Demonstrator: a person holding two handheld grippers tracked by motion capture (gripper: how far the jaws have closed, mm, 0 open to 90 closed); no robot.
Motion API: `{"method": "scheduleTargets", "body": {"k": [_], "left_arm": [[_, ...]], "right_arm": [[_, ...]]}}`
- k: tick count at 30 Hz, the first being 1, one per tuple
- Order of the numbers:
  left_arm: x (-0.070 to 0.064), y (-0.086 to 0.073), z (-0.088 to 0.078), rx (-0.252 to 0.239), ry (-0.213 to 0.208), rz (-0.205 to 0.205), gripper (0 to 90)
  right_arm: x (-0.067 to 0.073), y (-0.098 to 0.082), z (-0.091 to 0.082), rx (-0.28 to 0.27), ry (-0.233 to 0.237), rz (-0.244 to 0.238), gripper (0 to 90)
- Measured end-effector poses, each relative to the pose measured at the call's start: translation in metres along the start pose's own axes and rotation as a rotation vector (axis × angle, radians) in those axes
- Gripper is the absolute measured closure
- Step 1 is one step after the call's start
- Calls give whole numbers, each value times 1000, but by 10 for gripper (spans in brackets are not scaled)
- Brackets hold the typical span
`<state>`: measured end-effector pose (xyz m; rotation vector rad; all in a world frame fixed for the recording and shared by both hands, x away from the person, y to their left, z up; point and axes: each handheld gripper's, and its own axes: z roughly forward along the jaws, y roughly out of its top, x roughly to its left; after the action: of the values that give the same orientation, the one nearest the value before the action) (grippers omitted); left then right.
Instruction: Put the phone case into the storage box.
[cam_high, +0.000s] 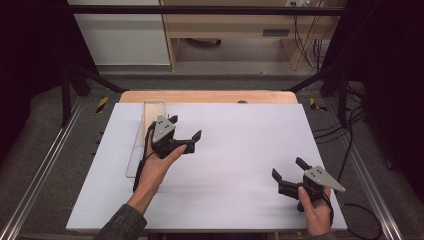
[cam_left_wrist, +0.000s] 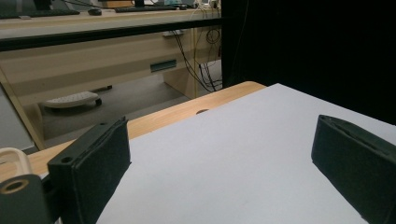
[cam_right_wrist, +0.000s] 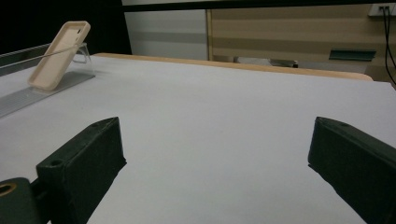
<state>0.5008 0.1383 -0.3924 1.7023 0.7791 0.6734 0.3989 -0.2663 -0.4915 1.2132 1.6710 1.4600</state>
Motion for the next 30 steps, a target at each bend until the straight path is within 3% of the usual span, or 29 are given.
{"method": "scheduleTargets", "body": {"k": [15,30], "left_arm": [[-19,-11,-8,-34,-53,-54,40],[-26,-11,-35,-66,-33,-66,33]], "right_arm": [[-1,1,-2,-4,6,6,31],[-2,1,-3,-5,6,11,28]]}}
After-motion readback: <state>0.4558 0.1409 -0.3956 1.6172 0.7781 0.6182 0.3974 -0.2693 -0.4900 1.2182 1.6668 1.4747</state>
